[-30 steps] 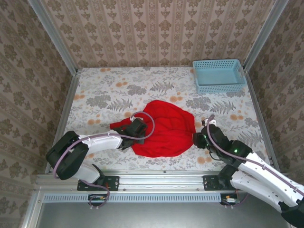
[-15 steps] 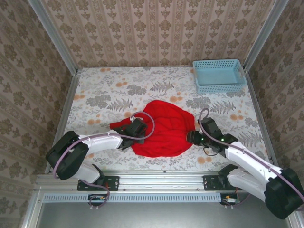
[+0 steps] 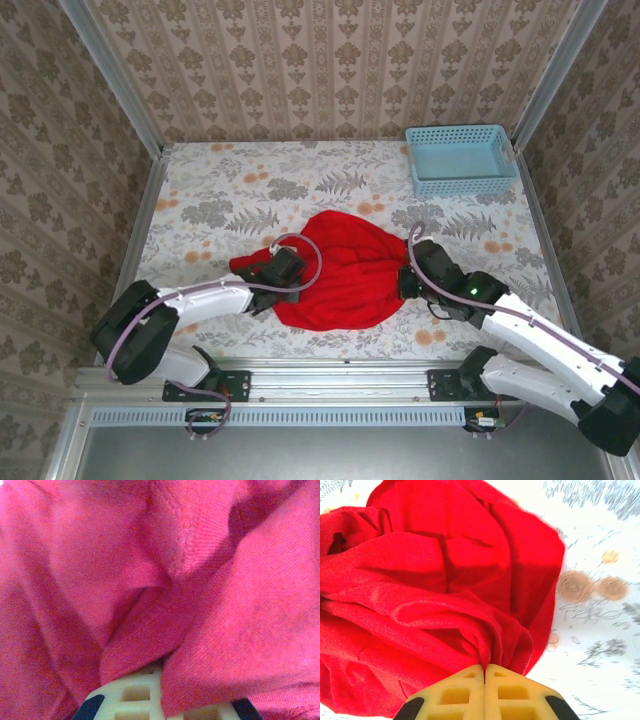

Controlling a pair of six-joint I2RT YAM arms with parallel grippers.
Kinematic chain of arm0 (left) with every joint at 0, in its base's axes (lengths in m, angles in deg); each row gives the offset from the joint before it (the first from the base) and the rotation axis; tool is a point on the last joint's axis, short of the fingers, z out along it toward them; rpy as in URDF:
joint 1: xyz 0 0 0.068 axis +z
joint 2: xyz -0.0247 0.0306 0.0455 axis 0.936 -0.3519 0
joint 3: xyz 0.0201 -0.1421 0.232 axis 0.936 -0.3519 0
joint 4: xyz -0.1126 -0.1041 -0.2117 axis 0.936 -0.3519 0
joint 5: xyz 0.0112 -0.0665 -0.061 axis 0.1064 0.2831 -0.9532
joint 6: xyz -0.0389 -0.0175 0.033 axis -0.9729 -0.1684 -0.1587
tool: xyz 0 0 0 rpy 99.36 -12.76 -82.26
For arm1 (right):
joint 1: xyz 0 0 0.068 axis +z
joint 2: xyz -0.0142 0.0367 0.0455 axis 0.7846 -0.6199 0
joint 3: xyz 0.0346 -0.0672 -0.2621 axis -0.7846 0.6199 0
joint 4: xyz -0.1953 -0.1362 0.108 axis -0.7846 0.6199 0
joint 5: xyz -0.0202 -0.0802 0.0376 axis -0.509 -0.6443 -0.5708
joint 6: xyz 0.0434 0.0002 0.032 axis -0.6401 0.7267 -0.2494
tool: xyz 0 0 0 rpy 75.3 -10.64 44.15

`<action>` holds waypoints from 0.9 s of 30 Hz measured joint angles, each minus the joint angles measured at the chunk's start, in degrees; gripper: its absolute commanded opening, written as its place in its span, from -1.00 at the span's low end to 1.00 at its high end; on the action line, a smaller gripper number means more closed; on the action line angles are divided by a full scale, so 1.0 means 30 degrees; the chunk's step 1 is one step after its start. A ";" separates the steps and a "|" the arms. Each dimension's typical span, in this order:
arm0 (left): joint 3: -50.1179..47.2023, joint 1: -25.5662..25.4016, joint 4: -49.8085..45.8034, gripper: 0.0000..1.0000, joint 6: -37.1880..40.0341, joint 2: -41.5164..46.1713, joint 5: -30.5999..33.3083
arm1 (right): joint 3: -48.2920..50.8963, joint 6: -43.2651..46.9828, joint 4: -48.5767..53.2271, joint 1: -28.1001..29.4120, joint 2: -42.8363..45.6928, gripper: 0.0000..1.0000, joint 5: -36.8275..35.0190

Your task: Fold the inside-out t-shirt

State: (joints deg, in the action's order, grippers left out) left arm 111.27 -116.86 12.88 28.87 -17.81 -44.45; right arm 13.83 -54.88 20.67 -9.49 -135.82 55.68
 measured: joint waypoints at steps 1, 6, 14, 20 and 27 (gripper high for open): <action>0.0087 0.0029 -0.0284 -1.00 0.0095 0.0430 0.0051 | -0.0503 0.0015 0.0597 0.0656 -0.0182 -1.00 -0.0874; 0.0896 0.0342 -0.1253 -1.00 0.0503 0.2601 0.0444 | -0.2346 -0.0138 0.2951 0.3548 -0.2390 -0.81 -0.5217; 0.0889 0.1996 -0.2477 -1.00 0.0780 0.3818 0.0474 | -0.2069 -0.2004 0.4983 0.3388 -0.3082 -0.48 -0.7825; 0.0743 0.2550 -0.2812 -1.00 0.1064 0.4845 0.0007 | -0.0889 -0.1166 0.3249 0.2426 -0.1486 -0.12 -0.5843; 0.0597 0.2550 -0.2725 -1.00 0.1122 0.4648 -0.0459 | 0.1144 -0.0466 -0.2113 -0.0554 -0.2652 -0.02 0.0670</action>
State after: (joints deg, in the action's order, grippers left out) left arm 113.06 -109.21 4.71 32.24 -3.87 -45.83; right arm 17.26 -56.28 14.33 -11.15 -143.78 57.69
